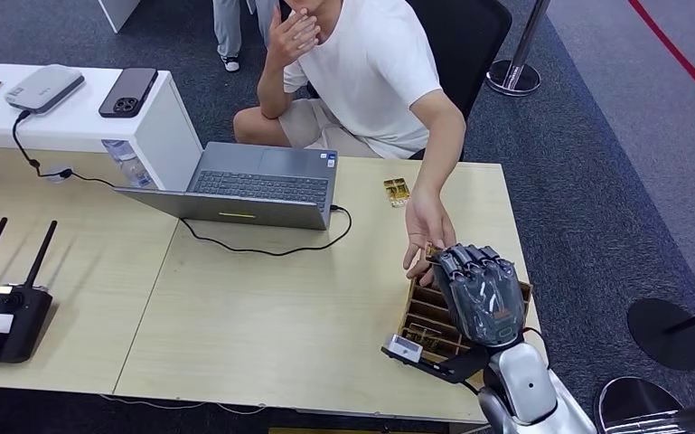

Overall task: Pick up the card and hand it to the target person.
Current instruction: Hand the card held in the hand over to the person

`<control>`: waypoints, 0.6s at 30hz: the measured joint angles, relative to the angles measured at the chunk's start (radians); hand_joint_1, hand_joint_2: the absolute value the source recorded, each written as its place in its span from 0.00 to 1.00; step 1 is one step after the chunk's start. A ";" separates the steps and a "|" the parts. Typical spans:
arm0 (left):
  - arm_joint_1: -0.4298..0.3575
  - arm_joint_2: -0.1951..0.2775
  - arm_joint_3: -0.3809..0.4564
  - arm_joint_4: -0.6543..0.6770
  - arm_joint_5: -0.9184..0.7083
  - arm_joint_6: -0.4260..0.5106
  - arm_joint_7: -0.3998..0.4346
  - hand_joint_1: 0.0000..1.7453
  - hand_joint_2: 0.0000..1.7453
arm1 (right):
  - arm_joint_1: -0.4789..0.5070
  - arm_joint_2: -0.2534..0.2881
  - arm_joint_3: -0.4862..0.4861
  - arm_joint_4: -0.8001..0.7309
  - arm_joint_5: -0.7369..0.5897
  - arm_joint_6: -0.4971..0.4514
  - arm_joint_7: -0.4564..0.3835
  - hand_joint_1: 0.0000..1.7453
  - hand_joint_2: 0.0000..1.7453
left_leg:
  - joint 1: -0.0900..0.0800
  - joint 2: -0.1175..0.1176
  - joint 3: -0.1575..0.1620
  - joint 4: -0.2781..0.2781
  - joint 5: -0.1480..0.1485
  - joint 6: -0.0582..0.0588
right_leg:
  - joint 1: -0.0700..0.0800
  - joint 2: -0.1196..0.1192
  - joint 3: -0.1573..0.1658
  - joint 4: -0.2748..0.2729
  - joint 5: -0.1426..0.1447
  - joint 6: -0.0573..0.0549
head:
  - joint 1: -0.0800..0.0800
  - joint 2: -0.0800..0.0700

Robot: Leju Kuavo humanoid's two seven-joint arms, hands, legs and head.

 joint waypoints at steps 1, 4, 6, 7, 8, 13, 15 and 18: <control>-0.001 0.000 -0.002 0.000 0.000 0.000 0.000 0.00 1.00 | -0.030 -0.008 0.027 0.022 0.001 0.000 0.043 0.95 1.00 | 0.000 0.000 0.000 0.000 0.000 0.000 | 0.000 0.000 0.000 0.000 0.000 0.000 | 0.000 0.000; -0.002 0.000 -0.008 0.000 0.000 0.000 0.001 0.00 1.00 | -0.124 -0.029 0.131 0.102 0.003 0.000 0.168 0.95 1.00 | 0.000 0.001 0.000 0.000 0.000 0.000 | 0.000 0.000 0.000 0.000 0.000 0.000 | 0.000 0.000; -0.002 0.000 -0.012 0.000 0.000 0.000 0.001 0.00 1.00 | -0.175 -0.038 0.198 0.156 0.003 -0.001 0.223 0.95 1.00 | 0.000 0.000 0.000 0.000 0.000 0.000 | 0.000 0.000 0.000 0.000 0.000 0.000 | 0.000 0.000; -0.002 0.000 -0.013 0.000 -0.001 0.000 0.001 0.00 1.00 | -0.195 -0.039 0.224 0.178 0.003 -0.001 0.240 0.95 1.00 | 0.000 0.000 0.000 0.000 0.000 0.000 | 0.000 0.000 0.000 0.000 0.000 0.000 | 0.000 0.000; -0.002 0.000 -0.014 0.000 -0.001 0.000 0.002 0.00 1.00 | -0.212 -0.040 0.246 0.199 0.003 -0.001 0.255 0.95 1.00 | 0.000 0.000 0.000 0.000 0.000 0.000 | 0.000 0.000 0.000 0.000 0.000 0.000 | 0.000 0.000; -0.003 0.000 -0.025 0.000 -0.003 0.000 0.011 0.00 1.00 | -0.266 -0.039 0.329 0.300 0.004 -0.001 0.283 0.95 1.00 | 0.001 0.000 0.000 0.000 0.000 0.000 | 0.001 0.000 0.000 0.000 0.000 -0.001 | 0.000 0.000; -0.003 0.000 -0.029 0.000 -0.003 0.000 0.011 0.00 1.00 | -0.274 -0.038 0.341 0.323 0.004 -0.001 0.279 0.95 1.00 | 0.001 0.000 -0.001 0.000 0.000 0.000 | 0.001 0.000 0.000 0.000 0.000 -0.001 | 0.000 0.000; -0.003 0.000 -0.031 0.000 -0.004 0.000 0.011 0.00 1.00 | -0.286 -0.027 0.353 0.363 0.004 -0.001 0.261 0.95 1.00 | 0.001 0.000 0.000 0.000 0.000 0.000 | 0.001 0.000 0.000 0.000 0.000 -0.001 | 0.000 0.000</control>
